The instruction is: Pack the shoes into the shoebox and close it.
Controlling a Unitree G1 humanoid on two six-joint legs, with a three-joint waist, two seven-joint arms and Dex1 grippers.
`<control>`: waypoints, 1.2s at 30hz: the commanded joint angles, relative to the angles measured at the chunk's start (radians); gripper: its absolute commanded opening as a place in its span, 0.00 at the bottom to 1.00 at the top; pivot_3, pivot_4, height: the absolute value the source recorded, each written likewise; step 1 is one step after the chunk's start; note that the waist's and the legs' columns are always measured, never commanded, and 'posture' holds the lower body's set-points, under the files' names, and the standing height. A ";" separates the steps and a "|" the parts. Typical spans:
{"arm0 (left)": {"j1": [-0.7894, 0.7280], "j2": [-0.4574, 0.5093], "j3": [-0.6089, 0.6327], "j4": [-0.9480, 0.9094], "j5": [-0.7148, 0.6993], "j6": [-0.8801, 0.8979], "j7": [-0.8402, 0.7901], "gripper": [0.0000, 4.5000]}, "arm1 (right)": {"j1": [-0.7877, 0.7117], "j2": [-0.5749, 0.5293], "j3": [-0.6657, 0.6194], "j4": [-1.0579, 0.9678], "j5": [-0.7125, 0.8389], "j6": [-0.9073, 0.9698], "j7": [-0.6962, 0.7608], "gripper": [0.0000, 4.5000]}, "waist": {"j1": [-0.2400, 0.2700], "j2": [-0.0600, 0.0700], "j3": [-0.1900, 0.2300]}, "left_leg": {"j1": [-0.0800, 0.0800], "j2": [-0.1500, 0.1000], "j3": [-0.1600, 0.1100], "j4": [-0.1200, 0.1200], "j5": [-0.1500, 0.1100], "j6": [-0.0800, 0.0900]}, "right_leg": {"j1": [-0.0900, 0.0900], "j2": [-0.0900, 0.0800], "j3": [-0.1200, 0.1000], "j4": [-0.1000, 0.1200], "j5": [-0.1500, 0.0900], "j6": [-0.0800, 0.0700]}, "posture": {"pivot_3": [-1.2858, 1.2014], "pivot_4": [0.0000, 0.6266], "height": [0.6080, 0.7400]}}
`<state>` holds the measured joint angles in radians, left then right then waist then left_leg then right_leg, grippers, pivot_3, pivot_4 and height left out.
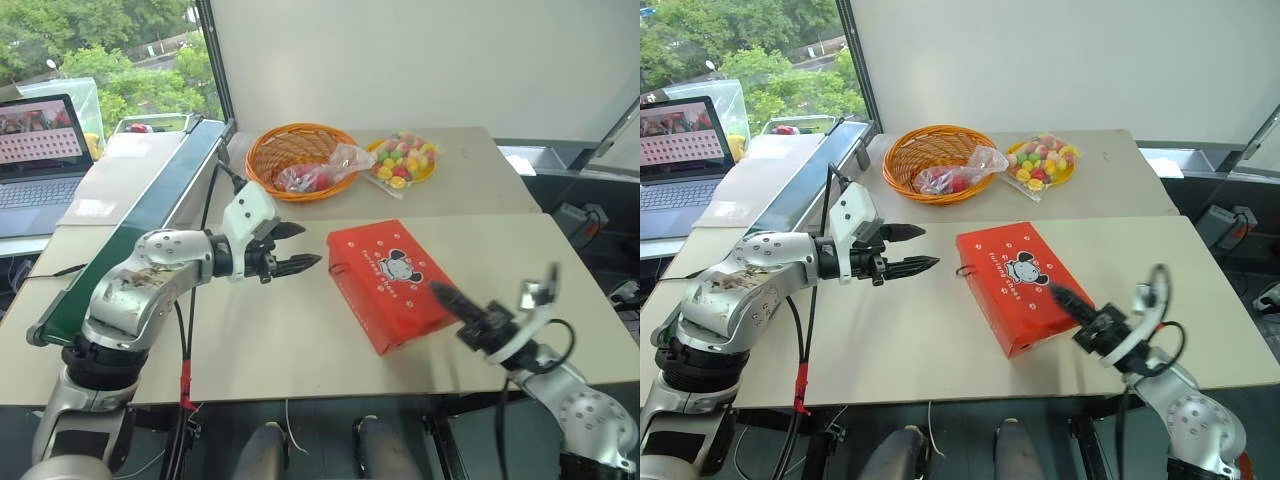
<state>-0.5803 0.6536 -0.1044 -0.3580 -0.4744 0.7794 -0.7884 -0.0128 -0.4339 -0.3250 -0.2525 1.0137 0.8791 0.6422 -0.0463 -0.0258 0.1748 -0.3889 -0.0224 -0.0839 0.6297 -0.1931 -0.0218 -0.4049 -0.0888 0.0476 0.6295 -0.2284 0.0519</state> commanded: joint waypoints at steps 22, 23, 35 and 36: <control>0.178 -0.059 0.095 -0.206 -0.003 0.061 0.235 0.69 | -0.577 -0.313 0.592 0.275 -0.687 -0.054 0.231 0.00 | 0.026 -0.010 -0.007 | 0.013 0.001 -0.001 0.000 -0.002 -0.002 | 0.016 0.000 -0.003 -0.005 -0.001 0.001 | 0.52 0.24 1.00; 0.184 -0.055 0.096 -0.207 0.000 0.059 0.238 0.69 | -0.594 -0.323 0.574 0.246 -0.666 -0.031 0.246 0.00 | 0.028 -0.010 -0.007 | 0.012 0.001 -0.001 0.000 -0.002 -0.002 | 0.015 0.000 -0.003 -0.005 -0.001 0.001 | 0.52 0.24 1.00; 0.163 -0.081 0.101 -0.198 -0.037 0.025 0.206 0.69 | -0.686 -0.331 0.288 0.052 -0.428 0.121 0.282 0.00 | 0.031 -0.009 -0.005 | -0.004 0.001 -0.002 0.002 -0.002 -0.002 | -0.001 0.000 -0.003 -0.003 0.002 -0.003 | 0.52 0.24 1.00; 0.158 -0.082 0.099 -0.195 -0.044 0.018 0.192 0.69 | -0.661 -0.348 0.279 0.027 -0.431 0.102 0.288 0.00 | 0.032 -0.009 -0.005 | -0.004 0.001 -0.002 0.002 -0.002 -0.002 | -0.001 0.000 -0.003 -0.003 0.001 -0.001 | 0.52 0.24 1.00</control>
<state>-0.3965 0.5749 -0.0210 -0.5325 -0.4975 0.8284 -0.5723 -0.6938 -0.7595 0.0049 -0.1666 0.5654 1.0121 0.9210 -0.0143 -0.0347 0.1703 -0.3935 -0.0218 -0.0855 0.6319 -0.1955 -0.0233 -0.4062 -0.0887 0.0446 0.6265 -0.2278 0.0508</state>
